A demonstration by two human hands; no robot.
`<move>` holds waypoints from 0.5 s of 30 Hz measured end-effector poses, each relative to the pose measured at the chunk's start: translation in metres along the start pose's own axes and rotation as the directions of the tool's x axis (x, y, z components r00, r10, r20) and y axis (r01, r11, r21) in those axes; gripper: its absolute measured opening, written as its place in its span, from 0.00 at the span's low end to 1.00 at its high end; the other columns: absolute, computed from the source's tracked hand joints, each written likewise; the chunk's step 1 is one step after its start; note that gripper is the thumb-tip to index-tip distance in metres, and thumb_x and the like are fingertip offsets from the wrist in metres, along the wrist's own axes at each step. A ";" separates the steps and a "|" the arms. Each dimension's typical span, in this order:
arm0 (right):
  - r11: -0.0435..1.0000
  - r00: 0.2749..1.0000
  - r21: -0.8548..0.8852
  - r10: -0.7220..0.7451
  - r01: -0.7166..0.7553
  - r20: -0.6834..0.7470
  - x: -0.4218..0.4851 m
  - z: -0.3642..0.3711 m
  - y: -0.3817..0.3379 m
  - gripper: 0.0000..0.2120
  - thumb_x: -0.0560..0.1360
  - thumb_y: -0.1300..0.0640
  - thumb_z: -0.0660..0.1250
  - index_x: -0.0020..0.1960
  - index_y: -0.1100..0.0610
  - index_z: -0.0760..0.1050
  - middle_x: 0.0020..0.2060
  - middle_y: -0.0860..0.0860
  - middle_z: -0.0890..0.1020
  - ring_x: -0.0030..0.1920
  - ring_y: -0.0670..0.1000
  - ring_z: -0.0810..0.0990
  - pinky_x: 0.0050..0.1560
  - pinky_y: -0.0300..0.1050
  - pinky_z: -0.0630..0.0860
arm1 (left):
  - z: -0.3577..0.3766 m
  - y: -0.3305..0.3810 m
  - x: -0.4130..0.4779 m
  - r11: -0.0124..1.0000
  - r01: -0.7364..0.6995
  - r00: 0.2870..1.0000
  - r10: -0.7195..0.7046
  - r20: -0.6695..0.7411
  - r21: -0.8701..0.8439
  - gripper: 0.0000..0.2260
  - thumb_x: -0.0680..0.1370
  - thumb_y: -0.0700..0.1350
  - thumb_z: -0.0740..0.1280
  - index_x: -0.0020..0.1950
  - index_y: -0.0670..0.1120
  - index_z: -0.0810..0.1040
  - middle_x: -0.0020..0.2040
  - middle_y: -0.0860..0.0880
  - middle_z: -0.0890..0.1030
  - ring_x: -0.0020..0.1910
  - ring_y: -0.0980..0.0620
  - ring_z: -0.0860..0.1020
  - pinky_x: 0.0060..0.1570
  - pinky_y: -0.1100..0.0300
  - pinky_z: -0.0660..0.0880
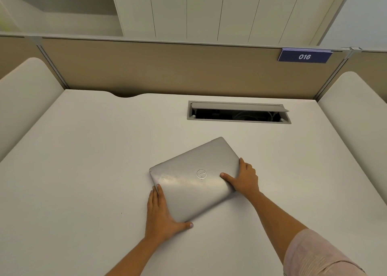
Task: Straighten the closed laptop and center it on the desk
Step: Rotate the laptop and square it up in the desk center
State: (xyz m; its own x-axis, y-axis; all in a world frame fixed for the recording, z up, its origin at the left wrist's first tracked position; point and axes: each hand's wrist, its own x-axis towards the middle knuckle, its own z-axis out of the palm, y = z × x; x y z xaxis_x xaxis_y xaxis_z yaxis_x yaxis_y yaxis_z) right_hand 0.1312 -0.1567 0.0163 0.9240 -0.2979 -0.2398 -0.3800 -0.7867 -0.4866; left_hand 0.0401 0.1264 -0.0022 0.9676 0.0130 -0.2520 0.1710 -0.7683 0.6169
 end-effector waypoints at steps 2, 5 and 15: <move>1.000 1.000 -0.003 0.009 -0.009 -0.026 -0.006 0.003 0.002 0.50 0.65 0.29 0.67 0.75 0.56 0.54 0.68 0.58 0.68 0.67 0.61 0.67 0.65 0.56 0.66 | -0.004 -0.002 0.002 1.000 -0.019 1.000 0.019 0.001 0.018 0.72 0.49 0.78 0.69 0.76 0.49 0.29 0.80 0.48 0.41 0.78 0.49 0.40 0.77 0.53 0.46; 0.999 0.997 -0.005 0.031 -0.032 -0.073 -0.015 0.007 0.008 0.50 0.65 0.29 0.66 0.75 0.56 0.54 0.68 0.59 0.68 0.66 0.61 0.67 0.64 0.56 0.66 | -0.009 -0.005 0.005 0.998 -0.044 0.999 0.043 0.017 0.041 0.72 0.48 0.80 0.68 0.74 0.51 0.27 0.80 0.49 0.41 0.78 0.50 0.39 0.77 0.53 0.45; 0.994 0.974 -0.091 0.041 -0.062 -0.224 -0.049 0.022 0.009 0.45 0.72 0.33 0.61 0.75 0.64 0.54 0.69 0.61 0.68 0.64 0.63 0.69 0.64 0.55 0.68 | -0.031 -0.012 0.044 0.924 -0.188 0.978 0.143 0.155 0.334 0.75 0.46 0.82 0.63 0.75 0.47 0.26 0.79 0.47 0.36 0.75 0.54 0.29 0.76 0.47 0.35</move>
State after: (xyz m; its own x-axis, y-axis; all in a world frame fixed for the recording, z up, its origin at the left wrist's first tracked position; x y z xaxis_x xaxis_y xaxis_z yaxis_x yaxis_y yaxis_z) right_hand 0.0813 -0.1373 0.0047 0.8940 -0.4434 -0.0647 -0.4313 -0.8123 -0.3926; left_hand 0.0860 0.1557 0.0027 0.9417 -0.1957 -0.2736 -0.0855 -0.9259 0.3680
